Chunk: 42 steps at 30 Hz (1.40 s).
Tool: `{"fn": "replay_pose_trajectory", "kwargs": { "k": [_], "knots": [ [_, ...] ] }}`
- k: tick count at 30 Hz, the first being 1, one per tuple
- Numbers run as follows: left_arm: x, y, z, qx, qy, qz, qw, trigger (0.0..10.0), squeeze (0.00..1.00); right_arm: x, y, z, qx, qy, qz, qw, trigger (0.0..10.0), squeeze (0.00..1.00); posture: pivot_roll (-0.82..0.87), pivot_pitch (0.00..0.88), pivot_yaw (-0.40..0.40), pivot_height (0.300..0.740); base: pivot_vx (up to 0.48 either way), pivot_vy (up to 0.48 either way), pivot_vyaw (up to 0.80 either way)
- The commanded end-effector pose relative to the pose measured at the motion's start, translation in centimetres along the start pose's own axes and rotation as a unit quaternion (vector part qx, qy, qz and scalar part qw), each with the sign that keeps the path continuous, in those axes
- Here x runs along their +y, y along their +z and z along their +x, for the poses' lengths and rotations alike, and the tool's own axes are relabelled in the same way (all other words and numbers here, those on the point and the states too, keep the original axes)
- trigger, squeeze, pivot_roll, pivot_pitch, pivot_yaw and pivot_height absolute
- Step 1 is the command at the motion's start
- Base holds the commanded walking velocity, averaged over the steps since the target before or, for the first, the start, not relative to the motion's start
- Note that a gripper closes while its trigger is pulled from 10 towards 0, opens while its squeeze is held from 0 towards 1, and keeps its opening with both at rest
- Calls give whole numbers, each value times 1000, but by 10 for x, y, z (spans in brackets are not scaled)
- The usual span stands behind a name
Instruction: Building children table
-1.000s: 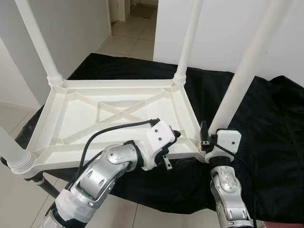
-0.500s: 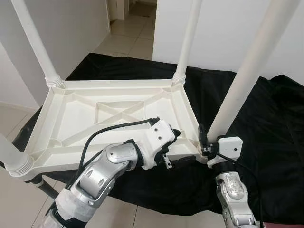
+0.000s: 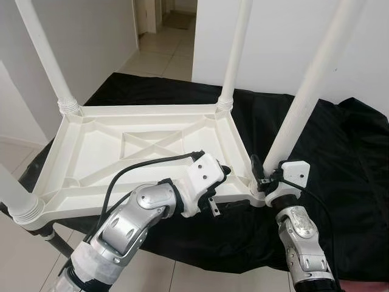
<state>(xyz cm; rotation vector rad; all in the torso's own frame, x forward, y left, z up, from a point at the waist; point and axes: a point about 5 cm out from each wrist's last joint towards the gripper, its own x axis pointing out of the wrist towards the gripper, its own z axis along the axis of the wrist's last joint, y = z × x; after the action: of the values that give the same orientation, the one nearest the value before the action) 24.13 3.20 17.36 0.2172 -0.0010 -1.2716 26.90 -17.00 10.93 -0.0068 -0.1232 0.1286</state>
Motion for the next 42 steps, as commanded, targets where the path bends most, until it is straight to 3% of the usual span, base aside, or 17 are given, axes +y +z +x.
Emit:
{"fn": "replay_pose_trajectory", "kwargs": {
  "k": [1,3,15,20,22,23,28,33,42],
  "knots": [
    [3,5,0,-2,8,8,1000,10000,0,4,-45,-18,124,7,28,992,10000,0,-49,0,-21,740,0,0,0],
    [2,5,0,-2,9,10,1000,10000,0,4,-50,-21,137,7,51,989,10000,0,-49,0,-21,740,0,0,0],
    [2,5,0,-3,7,10,1000,10000,0,-5,-59,-27,166,-18,85,982,10000,0,-53,0,-20,740,0,0,0],
    [4,6,0,-5,10,12,1000,10000,0,0,-43,-26,106,10,76,991,10000,0,-53,0,-20,740,0,0,0],
    [4,6,0,-5,10,12,1000,10000,0,0,-43,-26,106,10,76,991,10000,0,-53,0,-20,740,0,0,0],
    [7,6,-1,-4,13,13,1000,10000,0,2,-33,-25,72,25,68,995,10000,0,-53,0,-20,740,0,0,0],
    [8,6,-1,-3,14,14,1000,10000,0,0,-31,-24,68,25,66,995,10000,0,-53,0,-20,740,0,0,0],
    [9,6,-1,-2,14,15,1000,10000,0,-7,-37,-21,105,-24,52,993,10000,0,-60,0,-18,740,0,0,0],
    [8,6,0,-4,13,14,1000,10000,0,4,-35,-11,104,-152,69,980,10000,0,-61,0,-20,740,0,0,0]
  ]
}}
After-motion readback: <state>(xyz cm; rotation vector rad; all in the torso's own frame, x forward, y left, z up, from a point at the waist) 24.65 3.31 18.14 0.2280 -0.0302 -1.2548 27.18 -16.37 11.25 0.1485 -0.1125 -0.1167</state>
